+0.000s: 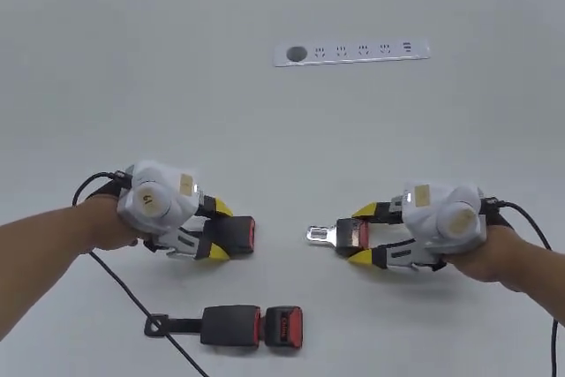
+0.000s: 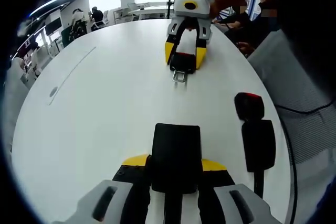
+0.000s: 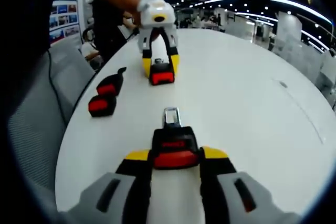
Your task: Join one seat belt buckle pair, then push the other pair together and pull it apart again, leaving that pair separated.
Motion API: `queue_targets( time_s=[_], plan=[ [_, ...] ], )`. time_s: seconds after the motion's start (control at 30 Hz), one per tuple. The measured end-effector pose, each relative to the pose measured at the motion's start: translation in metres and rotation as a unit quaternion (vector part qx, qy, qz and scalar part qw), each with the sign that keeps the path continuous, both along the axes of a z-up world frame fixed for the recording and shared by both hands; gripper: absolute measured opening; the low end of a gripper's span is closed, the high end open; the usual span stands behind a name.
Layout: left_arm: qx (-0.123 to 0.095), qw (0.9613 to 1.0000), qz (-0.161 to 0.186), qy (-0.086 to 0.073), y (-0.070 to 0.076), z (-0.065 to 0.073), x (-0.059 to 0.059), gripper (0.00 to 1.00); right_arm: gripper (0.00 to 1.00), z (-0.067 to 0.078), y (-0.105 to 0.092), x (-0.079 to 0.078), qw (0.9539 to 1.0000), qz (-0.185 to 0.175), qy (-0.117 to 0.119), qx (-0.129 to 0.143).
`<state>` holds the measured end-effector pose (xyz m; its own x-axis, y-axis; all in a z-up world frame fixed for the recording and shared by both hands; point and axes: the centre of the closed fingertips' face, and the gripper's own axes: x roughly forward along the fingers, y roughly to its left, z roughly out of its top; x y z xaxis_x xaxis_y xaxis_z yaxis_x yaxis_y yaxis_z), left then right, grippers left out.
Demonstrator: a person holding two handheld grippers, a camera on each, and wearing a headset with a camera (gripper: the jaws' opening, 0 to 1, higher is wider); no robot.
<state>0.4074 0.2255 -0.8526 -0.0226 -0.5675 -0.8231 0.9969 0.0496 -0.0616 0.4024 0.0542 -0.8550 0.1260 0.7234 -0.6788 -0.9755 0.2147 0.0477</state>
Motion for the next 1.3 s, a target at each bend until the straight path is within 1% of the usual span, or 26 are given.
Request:
queue_targets(
  time_s=[0.03, 0.13, 0.17, 0.2, 0.37, 0.5, 0.73, 0.8, 0.9, 1.0, 1.03, 1.07, 1.1, 1.13, 1.17, 1.2, 1.23, 1.27, 1.3],
  plan=[
    [0.0, 1.0, 0.0, 0.0, 0.0, 0.0, 0.0, 0.35, 0.36, -0.001, -0.001, 0.0, 1.0, 0.0, 0.003, -0.002],
    [0.0, 1.0, 0.0, 0.0, 0.0, 0.0, 0.0, 0.35, 0.36, 0.0, -0.009, 0.0, 1.0, -0.001, -0.001, -0.001],
    [0.001, 1.0, 0.0, 0.0, 0.0, 0.0, 0.0, 0.35, 0.36, 0.001, -0.013, -0.003, 1.0, -0.002, -0.001, 0.0],
    [0.001, 1.0, 0.001, 0.0, 0.0, 0.0, 0.0, 0.35, 0.36, 0.002, -0.015, -0.002, 1.0, -0.003, -0.001, 0.001],
    [0.002, 1.0, 0.001, 0.001, 0.0, 0.0, 0.0, 0.35, 0.36, 0.001, -0.027, -0.007, 1.0, -0.008, -0.001, -0.003],
    [0.005, 1.0, 0.0, -0.001, 0.0, 0.0, -0.001, 0.35, 0.36, 0.002, -0.032, -0.008, 0.9999, -0.012, -0.004, 0.0],
    [0.003, 1.0, 0.005, -0.001, -0.001, 0.001, 0.0, 0.35, 0.36, 0.003, -0.039, -0.011, 0.9998, -0.02, -0.004, 0.002],
    [0.005, 1.0, 0.005, -0.001, -0.001, 0.001, 0.0, 0.35, 0.36, 0.003, -0.038, -0.011, 0.9998, -0.017, -0.008, -0.005],
    [0.023, 0.9997, -0.004, -0.005, -0.003, 0.001, 0.0, 0.36, 0.36, 0.003, -0.04, -0.012, 0.9998, -0.015, -0.012, -0.008],
    [0.045, 0.9989, -0.013, -0.004, -0.004, 0.001, 0.0, 0.36, 0.4, 0.003, -0.04, -0.014, 0.9997, -0.023, -0.004, -0.006],
    [0.049, 0.9988, -0.007, 0.007, -0.006, 0.002, -0.002, 0.38, 0.43, 0.003, -0.04, -0.014, 0.9995, -0.03, -0.003, -0.006],
    [0.048, 0.9988, -0.002, 0.01, -0.007, 0.004, -0.001, 0.42, 0.46, 0.004, -0.04, -0.014, 0.9993, -0.038, -0.002, -0.007],
    [0.045, 0.9988, 0.019, -0.003, -0.008, 0.005, 0.005, 0.48, 0.49, 0.006, -0.041, -0.014, 0.9985, -0.055, -0.001, 0.0],
    [0.044, 0.9983, 0.036, -0.015, -0.007, 0.007, 0.012, 0.56, 0.52, 0.009, -0.04, -0.013, 0.9977, -0.068, 0.0, 0.01],
    [0.039, 0.998, 0.046, -0.019, -0.006, 0.01, 0.015, 0.63, 0.57, 0.013, -0.041, -0.012, 0.9958, -0.09, 0.002, 0.021],
    [0.023, 0.9971, 0.068, -0.025, -0.009, 0.017, 0.021, 0.69, 0.62, 0.015, -0.042, -0.011, 0.9945, -0.102, 0.0, 0.023],
    [0.006, 0.996, 0.086, -0.023, -0.011, 0.023, 0.023, 0.76, 0.69, 0.017, -0.042, -0.009, 0.9929, -0.115, -0.003, 0.03],
    [-0.018, 0.9938, 0.109, -0.014, -0.015, 0.032, 0.024, 0.79, 0.73, 0.019, -0.043, -0.008, 0.9907, -0.131, -0.002, 0.037],
    [-0.027, 0.9922, 0.121, -0.015, -0.016, 0.036, 0.025, 0.82, 0.76, 0.022, -0.043, -0.007, 0.9884, -0.145, 0.0, 0.047]
  ],
)
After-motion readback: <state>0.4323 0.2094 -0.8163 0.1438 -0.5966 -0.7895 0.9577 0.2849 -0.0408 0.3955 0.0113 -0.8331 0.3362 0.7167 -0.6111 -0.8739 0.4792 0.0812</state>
